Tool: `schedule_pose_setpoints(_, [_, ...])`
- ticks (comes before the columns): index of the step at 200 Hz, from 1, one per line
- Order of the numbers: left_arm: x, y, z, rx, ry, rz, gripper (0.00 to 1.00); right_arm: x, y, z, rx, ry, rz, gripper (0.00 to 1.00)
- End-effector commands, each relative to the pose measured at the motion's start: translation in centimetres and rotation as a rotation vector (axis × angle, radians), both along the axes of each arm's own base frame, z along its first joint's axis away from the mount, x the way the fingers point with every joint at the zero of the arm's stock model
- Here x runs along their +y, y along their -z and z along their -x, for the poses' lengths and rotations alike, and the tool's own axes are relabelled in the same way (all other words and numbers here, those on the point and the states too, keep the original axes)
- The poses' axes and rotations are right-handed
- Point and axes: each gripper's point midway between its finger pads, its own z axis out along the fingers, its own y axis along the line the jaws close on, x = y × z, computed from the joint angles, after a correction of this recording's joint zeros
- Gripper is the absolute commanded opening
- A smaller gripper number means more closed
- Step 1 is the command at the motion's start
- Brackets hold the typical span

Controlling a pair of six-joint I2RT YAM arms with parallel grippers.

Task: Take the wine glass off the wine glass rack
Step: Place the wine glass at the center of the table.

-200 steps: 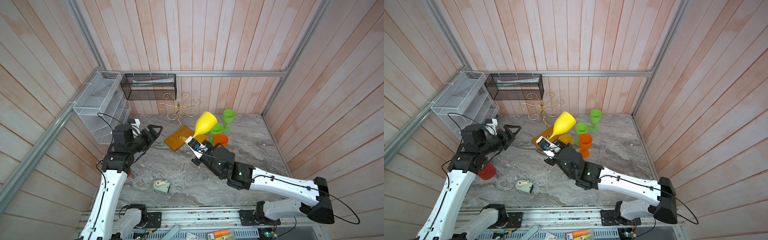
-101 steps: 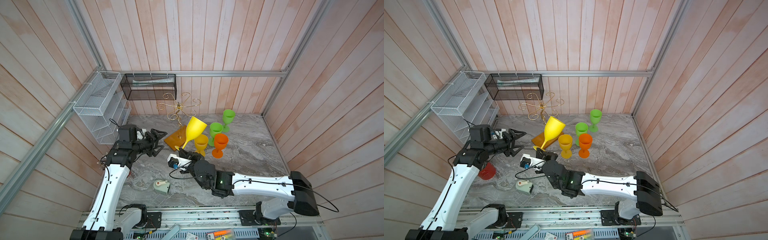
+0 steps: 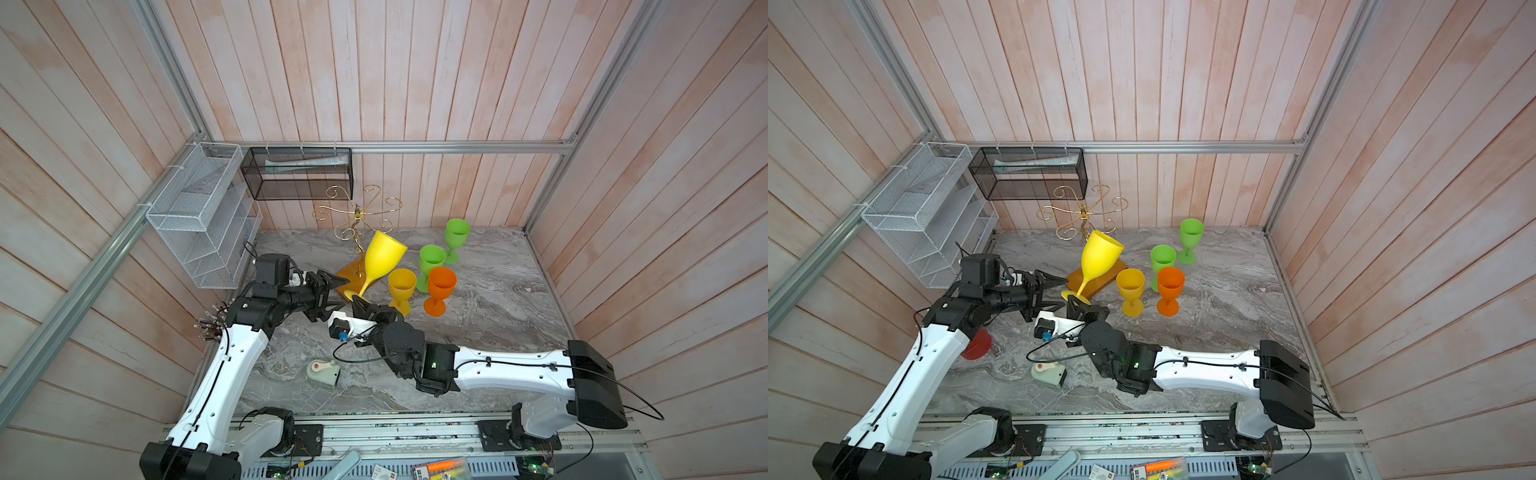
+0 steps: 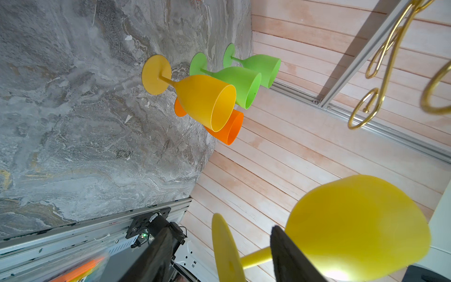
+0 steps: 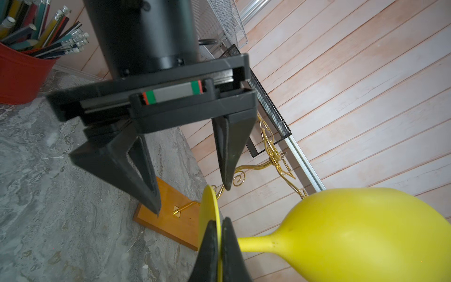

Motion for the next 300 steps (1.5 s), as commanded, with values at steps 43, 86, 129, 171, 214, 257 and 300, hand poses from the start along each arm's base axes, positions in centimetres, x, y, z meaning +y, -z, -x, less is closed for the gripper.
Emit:
schedule_pose_setpoints(43, [-1.2,-0.6,0.7,0.013,0.023,0.036,0.58,0.6,-0.6,0.1,-0.059,-0.024,-0.011,0.00])
schedule_pose_setpoints(86, [-1.9,-0.6,1.0,0.029,0.027,0.064,0.48,0.8,-0.2,-0.2,-0.085,-0.031,0.012,0.00])
schedule_pose_setpoints(129, [-2.2,-1.6,0.7,0.007,0.028,0.068,0.37,0.6,0.4,-0.6,-0.095,-0.028,0.027,0.00])
schedule_pose_setpoints(171, [-2.5,-1.0,0.6,0.019,0.030,0.066,0.21,0.7,0.9,-1.0,-0.109,-0.023,0.042,0.00])
schedule_pose_setpoints(214, [-2.8,-0.9,0.3,0.013,0.038,0.068,0.10,0.7,1.3,-1.8,-0.136,-0.003,0.062,0.00])
schedule_pose_setpoints(257, [-2.8,-1.1,-0.1,-0.002,0.032,0.066,0.02,0.6,0.8,-2.2,-0.141,-0.001,0.046,0.12])
schedule_pose_setpoints(300, [-2.8,-1.3,-0.5,-0.020,0.033,0.065,0.00,0.3,0.6,-2.4,-0.125,-0.004,0.028,0.17])
